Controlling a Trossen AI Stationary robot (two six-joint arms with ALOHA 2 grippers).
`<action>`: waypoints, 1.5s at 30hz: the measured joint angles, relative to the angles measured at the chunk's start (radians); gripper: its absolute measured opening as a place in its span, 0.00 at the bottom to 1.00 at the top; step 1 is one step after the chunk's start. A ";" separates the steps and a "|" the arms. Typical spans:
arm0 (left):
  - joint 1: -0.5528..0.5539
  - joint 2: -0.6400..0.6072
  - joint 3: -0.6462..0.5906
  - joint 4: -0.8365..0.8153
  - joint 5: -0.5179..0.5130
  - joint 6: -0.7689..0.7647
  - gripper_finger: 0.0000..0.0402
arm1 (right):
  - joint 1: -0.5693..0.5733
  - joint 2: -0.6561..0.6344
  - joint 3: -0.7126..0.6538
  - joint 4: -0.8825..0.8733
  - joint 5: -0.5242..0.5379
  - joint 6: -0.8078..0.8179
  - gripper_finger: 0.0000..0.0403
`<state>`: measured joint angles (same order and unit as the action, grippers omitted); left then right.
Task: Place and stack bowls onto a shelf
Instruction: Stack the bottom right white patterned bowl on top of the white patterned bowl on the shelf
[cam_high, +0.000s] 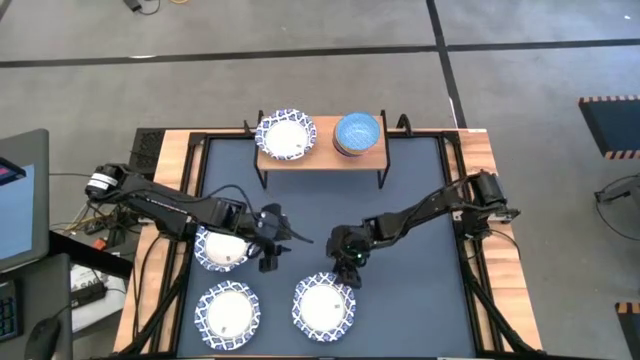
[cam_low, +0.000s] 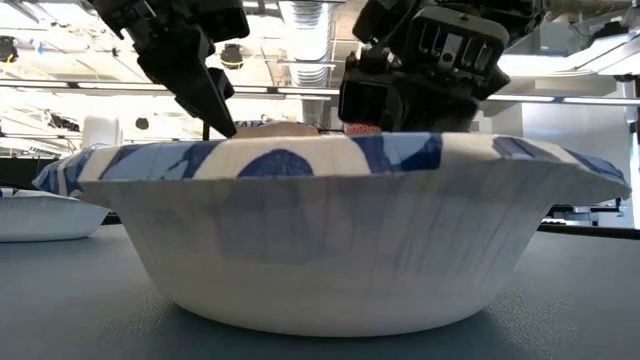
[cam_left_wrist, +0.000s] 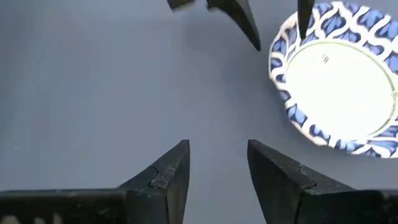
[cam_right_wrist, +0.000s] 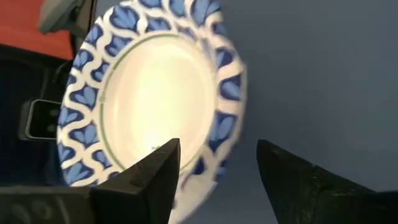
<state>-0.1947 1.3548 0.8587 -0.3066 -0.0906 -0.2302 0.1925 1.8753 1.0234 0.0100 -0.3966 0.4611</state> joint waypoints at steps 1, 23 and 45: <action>0.000 0.000 -0.003 0.005 0.000 -0.001 0.38 | 0.004 0.012 0.003 0.014 -0.015 0.009 0.59; -0.002 -0.005 -0.014 -0.031 -0.094 -0.034 0.43 | -0.126 -0.221 0.042 -0.149 0.016 -0.098 0.07; -0.002 -0.347 -0.013 -0.201 -0.773 -0.045 0.43 | -0.562 -0.259 0.526 -0.018 0.274 -0.522 0.05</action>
<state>-0.1970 1.0077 0.8453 -0.5078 -0.8631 -0.2757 -0.3694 1.6161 1.5497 -0.0082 -0.1226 -0.0608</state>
